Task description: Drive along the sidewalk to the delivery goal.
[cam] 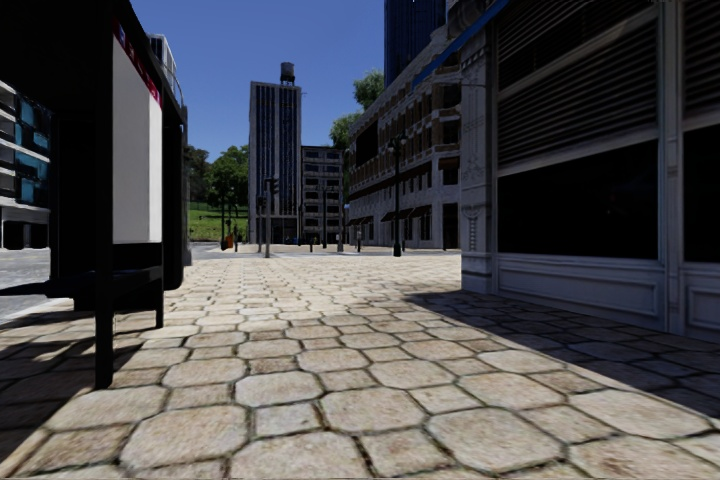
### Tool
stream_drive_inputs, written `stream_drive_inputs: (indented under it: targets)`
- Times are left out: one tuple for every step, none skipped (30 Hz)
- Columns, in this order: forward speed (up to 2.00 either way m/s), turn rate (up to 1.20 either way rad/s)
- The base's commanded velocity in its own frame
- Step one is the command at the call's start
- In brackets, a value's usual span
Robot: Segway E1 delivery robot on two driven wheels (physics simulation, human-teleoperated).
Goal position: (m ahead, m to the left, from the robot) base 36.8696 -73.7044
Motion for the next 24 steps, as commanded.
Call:
stream_drive_inputs:
  targets:
    - [2.0,0.0]
    - [2.0,0.0]
    - [2.0,0.0]
    - [2.0,0.0]
    - [2.0,0.0]
    - [2.0,0.0]
    - [2.0,0.0]
    - [2.0,0.0]
    - [2.0,0.0]
    - [2.0,0.0]
    - [2.0,0.0]
    - [2.0,0.0]
    - [2.0,0.0]
    - [2.0,0.0]
    - [2.0,0.0]
    - [2.0,0.0]
    - [2.0,0.0]
    - [2.0,0.0]
    - [2.0,0.0]
    - [2.0,0.0]
    - [2.0,0.0]
    - [2.0,0.0]
    - [2.0,0.0]
    - [2.0,0.0]
